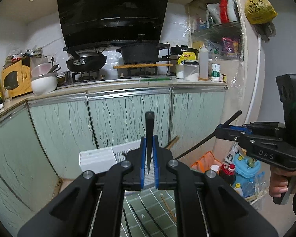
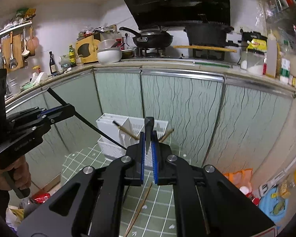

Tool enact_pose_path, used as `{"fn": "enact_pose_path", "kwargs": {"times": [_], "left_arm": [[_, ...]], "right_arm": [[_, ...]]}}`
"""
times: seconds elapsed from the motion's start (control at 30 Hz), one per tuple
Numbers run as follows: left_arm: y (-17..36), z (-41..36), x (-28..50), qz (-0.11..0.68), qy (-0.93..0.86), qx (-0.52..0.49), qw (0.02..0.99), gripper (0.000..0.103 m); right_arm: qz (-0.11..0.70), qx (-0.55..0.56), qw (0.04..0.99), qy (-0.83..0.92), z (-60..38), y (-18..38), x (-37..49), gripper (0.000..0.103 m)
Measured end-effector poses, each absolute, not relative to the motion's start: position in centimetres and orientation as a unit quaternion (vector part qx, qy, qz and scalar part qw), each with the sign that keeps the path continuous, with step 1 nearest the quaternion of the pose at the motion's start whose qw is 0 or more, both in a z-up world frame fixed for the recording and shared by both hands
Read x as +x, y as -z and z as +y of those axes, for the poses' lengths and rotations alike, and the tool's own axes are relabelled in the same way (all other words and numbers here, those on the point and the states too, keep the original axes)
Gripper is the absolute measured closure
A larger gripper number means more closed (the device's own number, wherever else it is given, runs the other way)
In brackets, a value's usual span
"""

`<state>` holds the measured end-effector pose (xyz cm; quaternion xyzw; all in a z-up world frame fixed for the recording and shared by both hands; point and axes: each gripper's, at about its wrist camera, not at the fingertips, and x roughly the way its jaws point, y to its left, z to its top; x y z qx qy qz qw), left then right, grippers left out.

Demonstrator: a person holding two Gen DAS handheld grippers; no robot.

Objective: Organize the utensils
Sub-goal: 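Lift the black chopsticks upright with both tools and carry them over the white holder, then open both tools to drop the black chopsticks into the white holder, then move both tools back down toward the remaining chopsticks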

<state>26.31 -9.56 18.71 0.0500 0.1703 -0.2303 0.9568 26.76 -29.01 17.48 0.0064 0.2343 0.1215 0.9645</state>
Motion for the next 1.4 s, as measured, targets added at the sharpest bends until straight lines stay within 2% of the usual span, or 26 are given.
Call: {"fn": "enact_pose_path", "kwargs": {"times": [0.17, 0.37, 0.77, 0.8, 0.83, 0.87, 0.9, 0.93, 0.97, 1.0, 1.07, 1.13, 1.4], "left_arm": [[-19.7, -10.0, 28.5, 0.162, 0.222, 0.045, 0.960, 0.097], [-19.2, -10.4, 32.0, 0.171, 0.211, 0.038, 0.962, 0.097], [-13.5, -11.7, 38.3, 0.225, 0.208, 0.035, 0.951, 0.096], [-13.3, -11.6, 38.4, 0.228, 0.206, 0.032, 0.951, 0.082], [-13.0, -11.4, 38.5, 0.229, 0.197, 0.030, 0.953, 0.043], [-13.0, -11.3, 38.4, 0.223, 0.185, 0.030, 0.957, 0.024], [-13.0, -10.9, 37.9, 0.209, 0.173, 0.028, 0.962, 0.009], [-13.1, -10.4, 37.4, 0.196, 0.170, 0.026, 0.965, 0.010], [-13.1, -10.1, 37.1, 0.196, 0.170, 0.028, 0.965, 0.010], [-13.1, -9.8, 36.9, 0.200, 0.166, 0.029, 0.965, 0.010], [-13.1, -9.0, 36.2, 0.202, 0.155, 0.031, 0.967, 0.009], [-13.2, -8.6, 35.4, 0.199, 0.158, 0.029, 0.967, 0.006], [-13.2, -6.1, 30.8, 0.193, 0.142, 0.045, 0.970, 0.005]], "right_arm": [[0.228, 0.002, 0.966, -0.121, -28.8, -18.7, 29.2, 0.097], [0.235, -0.005, 0.965, -0.121, -28.5, -17.4, 32.9, 0.097], [0.268, 0.011, 0.956, -0.119, -29.1, -12.8, 38.1, 0.097], [0.270, 0.012, 0.955, -0.121, -29.1, -12.7, 38.4, 0.097], [0.271, 0.017, 0.954, -0.125, -29.3, -12.5, 38.5, 0.094], [0.269, 0.020, 0.955, -0.125, -29.5, -12.5, 38.3, 0.086], [0.265, 0.020, 0.956, -0.121, -29.6, -12.5, 38.1, 0.078], [0.259, 0.020, 0.959, -0.113, -29.8, -12.6, 37.7, 0.054], [0.253, 0.019, 0.961, -0.109, -29.8, -12.7, 37.3, 0.037], [0.247, 0.017, 0.963, -0.109, -29.9, -12.8, 36.8, 0.033], [0.243, 0.009, 0.964, -0.105, -29.8, -13.0, 36.1, 0.017], [0.230, -0.002, 0.968, -0.097, -29.8, -13.2, 35.1, 0.008], [0.221, -0.009, 0.971, -0.088, -29.4, -13.6, 31.0, 0.008]]}}
